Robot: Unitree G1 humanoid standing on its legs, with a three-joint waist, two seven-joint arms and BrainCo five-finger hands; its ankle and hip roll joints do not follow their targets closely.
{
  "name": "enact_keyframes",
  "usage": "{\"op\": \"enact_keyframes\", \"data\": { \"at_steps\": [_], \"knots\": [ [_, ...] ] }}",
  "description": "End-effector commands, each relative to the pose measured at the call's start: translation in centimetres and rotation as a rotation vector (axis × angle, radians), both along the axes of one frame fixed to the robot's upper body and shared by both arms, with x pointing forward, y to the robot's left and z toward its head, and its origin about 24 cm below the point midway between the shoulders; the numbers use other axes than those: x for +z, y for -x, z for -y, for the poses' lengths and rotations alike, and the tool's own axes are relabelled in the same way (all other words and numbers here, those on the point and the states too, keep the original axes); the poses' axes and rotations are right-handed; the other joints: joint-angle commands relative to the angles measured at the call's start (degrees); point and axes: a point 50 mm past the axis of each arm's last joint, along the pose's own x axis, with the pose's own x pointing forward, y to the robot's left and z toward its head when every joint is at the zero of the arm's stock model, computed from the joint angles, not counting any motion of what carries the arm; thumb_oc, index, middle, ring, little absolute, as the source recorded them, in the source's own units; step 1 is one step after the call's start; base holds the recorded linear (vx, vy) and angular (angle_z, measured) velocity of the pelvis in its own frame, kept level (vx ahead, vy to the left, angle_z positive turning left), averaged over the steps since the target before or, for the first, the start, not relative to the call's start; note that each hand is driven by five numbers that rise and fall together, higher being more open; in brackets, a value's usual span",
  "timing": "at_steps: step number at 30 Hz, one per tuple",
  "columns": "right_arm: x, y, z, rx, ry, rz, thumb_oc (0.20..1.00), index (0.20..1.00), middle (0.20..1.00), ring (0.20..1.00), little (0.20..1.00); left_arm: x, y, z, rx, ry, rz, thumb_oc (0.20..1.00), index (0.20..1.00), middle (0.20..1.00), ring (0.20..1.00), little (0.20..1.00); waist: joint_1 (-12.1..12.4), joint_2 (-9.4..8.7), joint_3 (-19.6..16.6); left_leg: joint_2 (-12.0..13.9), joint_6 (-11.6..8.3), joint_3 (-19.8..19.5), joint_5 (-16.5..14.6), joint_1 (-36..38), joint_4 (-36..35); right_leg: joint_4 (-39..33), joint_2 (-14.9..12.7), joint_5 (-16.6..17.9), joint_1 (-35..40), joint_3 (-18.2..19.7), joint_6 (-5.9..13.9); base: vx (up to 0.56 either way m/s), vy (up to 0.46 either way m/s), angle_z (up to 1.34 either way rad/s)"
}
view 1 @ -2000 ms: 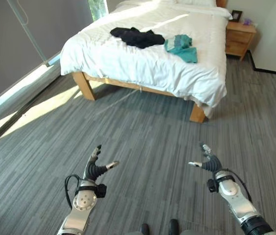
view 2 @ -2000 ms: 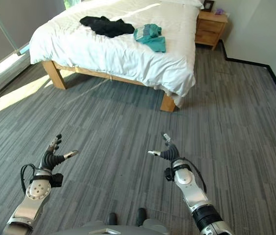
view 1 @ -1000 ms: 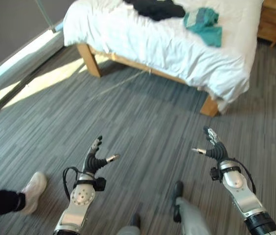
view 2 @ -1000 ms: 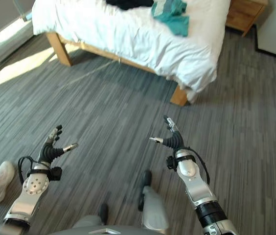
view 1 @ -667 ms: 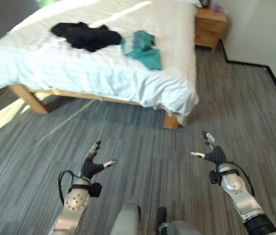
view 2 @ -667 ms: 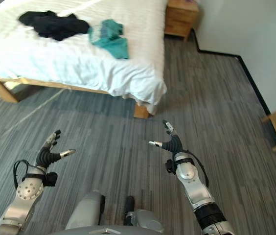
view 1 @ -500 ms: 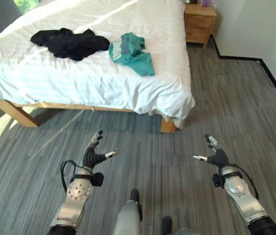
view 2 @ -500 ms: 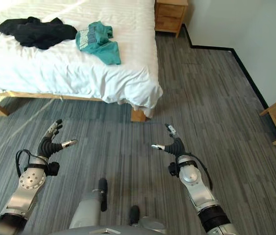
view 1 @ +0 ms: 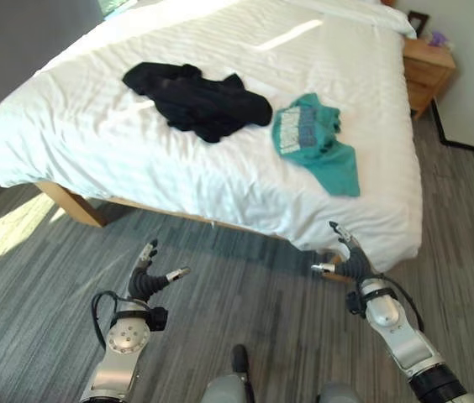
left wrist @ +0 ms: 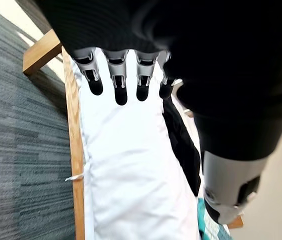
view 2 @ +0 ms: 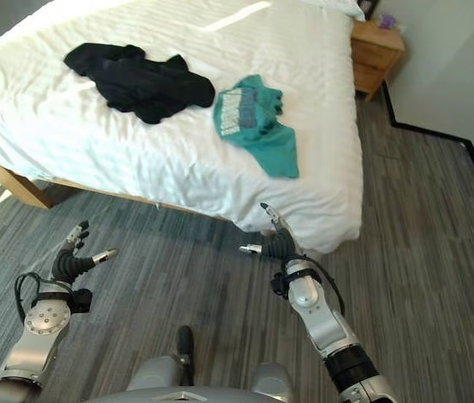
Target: Pick up bed clothes into laundry basket.
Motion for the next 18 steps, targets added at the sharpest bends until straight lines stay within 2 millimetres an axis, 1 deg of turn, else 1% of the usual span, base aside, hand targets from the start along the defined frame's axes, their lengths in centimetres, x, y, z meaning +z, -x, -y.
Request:
{"op": "enact_keyframes", "data": {
  "at_steps": [1,2,3,4,6,7,8,9,10,11,12,13,14,15,16,17,18],
  "knots": [
    [6.1,-2.7,0.3,0.028,0.079,0.268,1.000,1.000,1.000,1.000,1.000,3.3,-0.4,-0.6,-0.057,-0.096,0.124,1.000,1.000,1.000,1.000,1.000,-1.5,-3.41,1.1,6.7,-8.20,3.1,-1.7,5.5,-2.3,-20.2,1.8,10.0,-1.0,-7.3,1.15,0.54,0.024,0.49],
    [6.1,-2.7,0.2,0.028,0.079,0.270,1.000,1.000,1.000,1.000,1.000,3.4,-0.5,-0.6,-0.056,-0.096,0.126,1.000,1.000,1.000,1.000,1.000,-1.7,-3.33,1.2,6.8,-8.23,2.9,-1.5,5.4,-2.3,-20.8,1.9,10.4,-0.7,-7.6,1.02,0.71,-0.005,0.30],
    [7.9,-3.7,1.2,-0.008,0.144,0.332,1.000,1.000,1.000,1.000,1.000,3.4,-0.8,-0.4,-0.072,-0.090,0.127,1.000,1.000,1.000,1.000,1.000,-2.4,-4.40,0.6,6.1,-9.01,2.1,-3.2,8.2,-2.8,-28.6,3.2,10.6,-3.3,-9.3,1.36,0.34,-0.012,0.23],
    [7.9,-3.8,1.1,-0.010,0.147,0.335,1.000,1.000,1.000,1.000,1.000,3.5,-0.9,-0.4,-0.072,-0.089,0.130,1.000,1.000,1.000,1.000,1.000,-2.5,-4.09,0.7,6.3,-9.11,1.9,-3.7,8.2,-2.7,-29.3,3.5,10.7,-2.7,-9.6,1.44,0.51,-0.014,0.36],
    [9.6,-4.9,1.3,-0.043,0.181,0.396,1.000,1.000,1.000,1.000,1.000,3.6,-1.2,-0.2,-0.078,-0.078,0.142,1.000,1.000,1.000,1.000,1.000,-2.7,-4.36,0.6,6.9,-10.14,2.4,-5.5,11.1,-2.8,-33.7,2.9,12.8,-5.0,-13.2,2.16,0.40,-0.028,0.48],
    [10.3,-5.4,1.2,-0.059,0.195,0.420,1.000,1.000,1.000,1.000,1.000,3.5,-1.2,-0.2,-0.081,-0.074,0.142,1.000,1.000,1.000,1.000,1.000,-2.5,-4.42,0.4,7.1,-10.60,2.9,-6.3,12.6,-2.8,-35.0,2.2,13.6,-6.1,-15.9,2.28,0.44,-0.043,0.24],
    [11.0,-6.2,1.5,-0.091,0.215,0.440,1.000,1.000,1.000,1.000,1.000,3.5,-1.2,-0.1,-0.080,-0.065,0.150,1.000,1.000,1.000,1.000,1.000,-2.5,-4.61,0.2,7.3,-10.92,3.4,-7.2,14.0,-2.8,-35.4,1.9,14.0,-6.8,-17.4,2.26,0.59,-0.051,0.05],
    [11.6,-7.0,2.3,-0.144,0.224,0.456,1.000,1.000,1.000,1.000,1.000,3.3,-1.2,0.2,-0.083,-0.039,0.161,1.000,1.000,1.000,1.000,1.000,-2.9,-5.26,-0.8,6.8,-11.27,3.2,-9.6,16.6,-2.8,-35.1,1.9,13.9,-7.0,-17.6,1.71,0.60,-0.016,-0.03],
    [12.0,-7.3,2.8,-0.170,0.249,0.462,1.000,1.000,1.000,1.000,1.000,2.8,-1.0,0.2,-0.078,-0.015,0.143,1.000,1.000,1.000,1.000,1.000,-3.0,-5.51,-1.3,6.5,-11.50,2.8,-9.8,17.4,-2.0,-34.9,2.2,14.2,-6.1,-16.9,0.76,0.46,-0.007,0.04],
    [12.0,-7.4,2.8,-0.170,0.250,0.462,1.000,1.000,1.000,1.000,1.000,2.8,-1.0,0.2,-0.078,-0.013,0.142,1.000,1.000,1.000,1.000,1.000,-3.0,-5.46,-1.2,6.6,-11.54,2.8,-9.9,17.4,-1.9,-35.0,2.2,14.2,-5.9,-16.9,0.73,0.45,-0.015,0.18],
    [12.8,-7.8,2.8,-0.204,0.285,0.501,1.000,1.000,1.000,1.000,1.000,2.4,-0.8,0.2,-0.059,0.019,0.141,1.000,1.000,1.000,1.000,1.000,-2.7,-4.39,-1.9,8.2,-12.68,1.1,-8.5,17.8,4.2,-35.3,4.0,14.0,-3.8,-16.5,-0.67,0.42,-0.066,0.13],
    [12.9,-8.2,2.6,-0.213,0.292,0.506,1.000,1.000,1.000,1.000,1.000,2.3,-0.6,0.3,-0.050,0.036,0.142,1.000,1.000,1.000,1.000,1.000,-2.6,-4.21,-2.1,8.4,-13.07,-0.3,-7.0,16.4,8.7,-35.7,4.9,13.6,-2.4,-16.3,-2.01,0.60,-0.120,0.00],
    [12.9,-8.5,2.5,-0.222,0.294,0.504,1.000,1.000,1.000,1.000,1.000,2.3,-0.5,0.1,-0.036,0.047,0.151,1.000,1.000,1.000,1.000,1.000,-1.5,-3.92,-2.1,9.2,-13.51,-2.1,-4.9,15.3,14.1,-35.9,6.3,12.5,-0.5,-15.9,-3.20,0.35,-0.164,-0.14],
    [12.8,-8.6,2.5,-0.232,0.282,0.500,1.000,1.000,1.000,1.000,1.000,2.2,-0.5,0.0,-0.016,0.066,0.158,1.000,1.000,1.000,1.000,1.000,-0.6,-4.50,-1.5,8.9,-13.53,-4.3,-3.4,12.5,19.6,-36.4,6.6,11.8,0.8,-15.7,-4.29,0.35,-0.182,-0.14],
    [12.8,-8.8,3.0,-0.258,0.291,0.492,1.000,1.000,1.000,1.000,1.000,2.0,-0.5,-0.1,0.002,0.075,0.156,1.000,1.000,1.000,1.000,1.000,0.5,-5.41,-0.8,8.3,-13.32,-5.7,-3.1,8.7,23.3,-36.6,6.5,10.9,2.5,-15.5,-4.89,0.30,-0.170,-0.26],
    [12.3,-9.0,3.4,-0.279,0.294,0.471,1.000,1.000,1.000,1.000,1.000,1.9,-0.4,-0.3,0.021,0.085,0.156,1.000,1.000,1.000,1.000,1.000,1.7,-6.00,-0.2,8.0,-12.73,-6.4,-4.8,5.6,23.9,-37.0,6.6,10.0,4.1,-15.3,-4.92,0.34,-0.105,-0.43],
    [11.9,-9.1,3.7,-0.296,0.294,0.457,1.000,1.000,1.000,1.000,1.000,1.8,-0.4,-0.5,0.034,0.088,0.156,1.000,1.000,1.000,1.000,1.000,2.6,-6.67,0.3,6.6,-11.86,-7.1,-6.2,3.1,22.8,-37.3,6.2,9.7,5.0,-14.7,-4.65,0.37,-0.030,-0.31]
  ]
}}
